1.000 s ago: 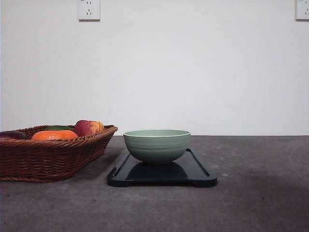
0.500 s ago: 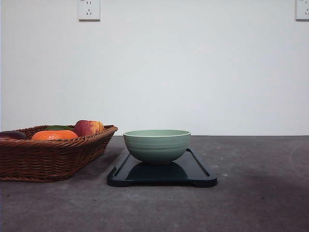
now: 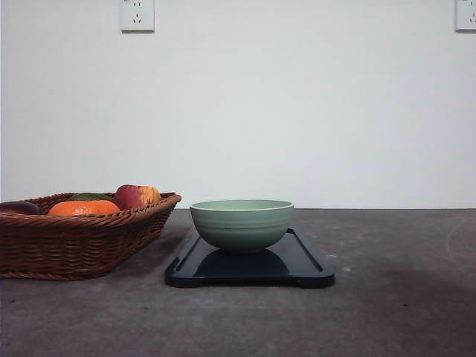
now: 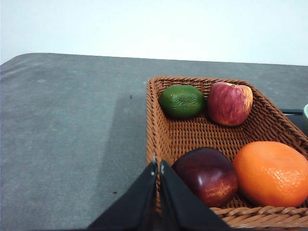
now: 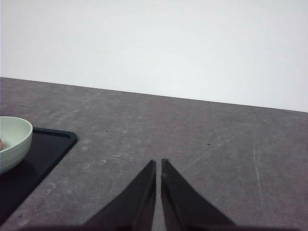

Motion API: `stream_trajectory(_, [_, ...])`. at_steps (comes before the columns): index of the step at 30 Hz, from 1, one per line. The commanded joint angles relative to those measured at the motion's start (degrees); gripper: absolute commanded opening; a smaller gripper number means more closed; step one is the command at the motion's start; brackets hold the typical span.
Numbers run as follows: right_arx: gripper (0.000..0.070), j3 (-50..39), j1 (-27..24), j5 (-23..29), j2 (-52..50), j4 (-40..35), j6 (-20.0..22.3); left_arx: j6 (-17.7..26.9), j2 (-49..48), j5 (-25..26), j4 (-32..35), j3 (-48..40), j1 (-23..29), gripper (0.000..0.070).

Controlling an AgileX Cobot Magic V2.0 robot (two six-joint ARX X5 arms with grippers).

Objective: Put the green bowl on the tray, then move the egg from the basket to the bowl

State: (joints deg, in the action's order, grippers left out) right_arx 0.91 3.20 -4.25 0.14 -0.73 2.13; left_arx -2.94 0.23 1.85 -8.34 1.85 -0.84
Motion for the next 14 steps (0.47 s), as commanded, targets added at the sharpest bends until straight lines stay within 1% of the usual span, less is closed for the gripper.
stream_trajectory(1, [0.0011,-0.22,-0.02,0.20,0.07,-0.63,0.01,0.56,0.02,0.09,0.63,-1.09,0.07,0.0000])
stream_trajectory(14, [0.0011,-0.22,-0.02,0.22,0.07,-0.63,0.02,0.56,0.02,0.10,0.62,-1.09,0.07,0.0000])
